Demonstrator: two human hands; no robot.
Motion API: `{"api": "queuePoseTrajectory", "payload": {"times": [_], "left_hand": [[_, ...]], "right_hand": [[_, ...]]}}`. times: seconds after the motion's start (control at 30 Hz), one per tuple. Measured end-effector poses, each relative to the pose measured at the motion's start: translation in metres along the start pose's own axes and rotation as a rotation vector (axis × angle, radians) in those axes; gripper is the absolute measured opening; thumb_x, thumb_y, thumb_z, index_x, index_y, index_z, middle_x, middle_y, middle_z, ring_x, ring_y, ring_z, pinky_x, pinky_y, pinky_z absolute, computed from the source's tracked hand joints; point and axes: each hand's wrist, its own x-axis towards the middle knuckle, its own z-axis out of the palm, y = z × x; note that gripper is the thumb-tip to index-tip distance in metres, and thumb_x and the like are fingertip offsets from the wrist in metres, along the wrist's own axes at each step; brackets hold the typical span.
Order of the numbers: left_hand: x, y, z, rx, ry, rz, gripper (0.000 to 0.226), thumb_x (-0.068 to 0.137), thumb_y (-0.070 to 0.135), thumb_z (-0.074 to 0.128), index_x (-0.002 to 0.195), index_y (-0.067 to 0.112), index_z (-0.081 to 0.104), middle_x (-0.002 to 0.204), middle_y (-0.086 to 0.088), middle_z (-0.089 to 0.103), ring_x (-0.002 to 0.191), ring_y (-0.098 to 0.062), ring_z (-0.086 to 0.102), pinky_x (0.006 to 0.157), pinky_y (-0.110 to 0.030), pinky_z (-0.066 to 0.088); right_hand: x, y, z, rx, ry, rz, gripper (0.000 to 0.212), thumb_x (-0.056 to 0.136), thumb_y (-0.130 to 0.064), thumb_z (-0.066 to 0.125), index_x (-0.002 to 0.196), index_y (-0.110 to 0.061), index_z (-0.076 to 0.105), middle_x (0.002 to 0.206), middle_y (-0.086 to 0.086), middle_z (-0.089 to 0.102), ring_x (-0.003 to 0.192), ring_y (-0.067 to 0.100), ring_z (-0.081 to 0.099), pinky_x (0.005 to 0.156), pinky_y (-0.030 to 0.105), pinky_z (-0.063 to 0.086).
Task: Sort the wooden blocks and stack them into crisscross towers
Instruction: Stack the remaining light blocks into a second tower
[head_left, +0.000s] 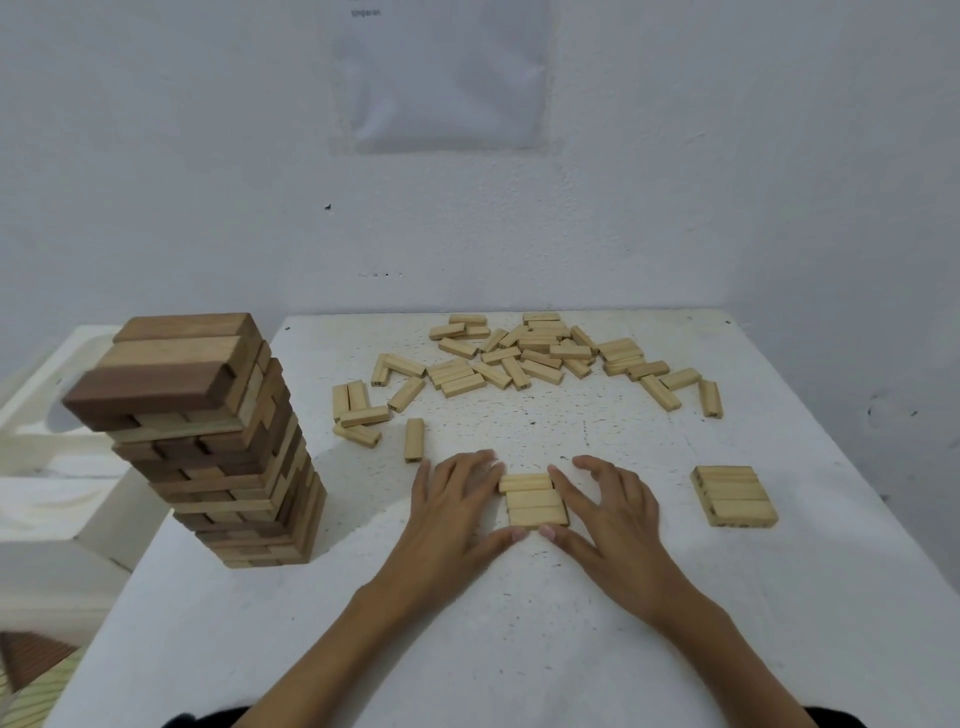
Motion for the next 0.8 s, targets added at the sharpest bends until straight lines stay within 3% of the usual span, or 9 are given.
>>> {"api": "queuePoseTrajectory", "payload": {"times": [0.1,0.17,0.27,0.37,0.47,0.53,0.6,0.7,0.8], "left_hand": [[-0.002,0.004,0.007,0.119,-0.031,0.002,0.102,0.070,0.077,-0.019,0.152,0.020,0.006,0.158,0.008,0.001,0.139,-0.004,-0.009,0.113,-0.034,-0.017],[-0.004,0.006,0.008,0.151,-0.052,-0.012,0.105,0.064,0.075,-0.030,0.151,0.019,-0.008,0.158,0.008,-0.013,0.141,-0.007,-0.014,0.110,-0.033,-0.020],[-0.007,0.009,0.007,0.097,-0.061,-0.059,0.094,0.070,0.078,-0.018,0.144,0.020,-0.025,0.147,0.009,-0.035,0.137,-0.005,-0.030,0.107,-0.033,-0.028],[-0.014,0.014,0.007,0.063,-0.114,-0.093,0.097,0.072,0.080,-0.008,0.143,0.017,-0.030,0.147,0.004,-0.040,0.134,-0.007,-0.038,0.110,-0.037,-0.027],[-0.015,0.018,0.010,0.084,-0.134,-0.062,0.103,0.066,0.082,-0.017,0.145,0.016,-0.027,0.150,0.003,-0.037,0.134,-0.006,-0.037,0.112,-0.040,-0.024],[-0.013,0.019,0.010,0.090,-0.128,-0.048,0.107,0.062,0.082,-0.023,0.145,0.016,-0.026,0.152,0.003,-0.035,0.135,-0.005,-0.036,0.112,-0.039,-0.024],[-0.012,0.019,0.010,0.117,-0.113,-0.040,0.110,0.059,0.082,-0.029,0.146,0.016,-0.024,0.152,0.003,-0.033,0.134,-0.004,-0.035,0.112,-0.040,-0.024],[-0.012,0.018,0.012,0.132,-0.097,-0.033,0.106,0.062,0.081,-0.025,0.147,0.017,-0.023,0.154,0.003,-0.030,0.136,-0.005,-0.032,0.111,-0.040,-0.024],[-0.012,0.016,0.012,0.115,-0.079,-0.053,0.097,0.076,0.079,-0.002,0.149,0.018,-0.017,0.156,0.004,-0.024,0.138,-0.005,-0.028,0.112,-0.040,-0.023]], "right_hand": [[-0.001,-0.006,0.004,-0.106,0.008,0.023,0.078,0.094,-0.060,0.003,0.124,-0.016,0.060,0.120,0.010,0.059,0.111,0.022,0.036,0.086,0.047,0.045],[-0.005,-0.007,0.008,-0.113,0.010,0.034,0.077,0.096,-0.057,0.003,0.123,-0.014,0.059,0.119,0.012,0.060,0.110,0.024,0.037,0.084,0.048,0.047],[-0.004,-0.005,0.006,-0.083,0.010,0.039,0.112,0.066,-0.078,-0.026,0.149,-0.018,0.020,0.151,0.010,0.022,0.134,0.022,0.012,0.111,0.050,0.013],[-0.013,-0.008,0.003,-0.073,-0.079,0.069,0.125,0.042,-0.080,-0.040,0.149,-0.025,-0.005,0.155,0.001,-0.007,0.140,0.022,-0.007,0.113,0.040,-0.009],[-0.013,-0.010,0.006,-0.026,-0.047,0.070,0.113,0.063,-0.082,-0.025,0.149,-0.022,0.017,0.155,0.011,0.013,0.140,0.028,0.008,0.111,0.043,-0.004],[-0.011,-0.006,0.012,-0.108,0.004,0.056,0.091,0.087,-0.071,-0.004,0.138,-0.014,0.044,0.140,0.017,0.043,0.127,0.029,0.028,0.103,0.054,0.026],[-0.010,-0.008,0.012,-0.156,0.019,0.093,0.072,0.096,-0.059,0.007,0.126,-0.014,0.055,0.124,0.016,0.058,0.113,0.028,0.038,0.087,0.054,0.045],[-0.012,-0.006,0.016,-0.175,0.080,0.067,0.071,0.096,-0.059,0.008,0.125,-0.015,0.056,0.123,0.015,0.058,0.112,0.027,0.037,0.086,0.054,0.045],[-0.010,0.000,0.014,-0.030,0.106,0.023,0.093,0.082,-0.077,-0.001,0.140,-0.020,0.043,0.142,0.011,0.042,0.127,0.023,0.022,0.106,0.053,0.023]]}}
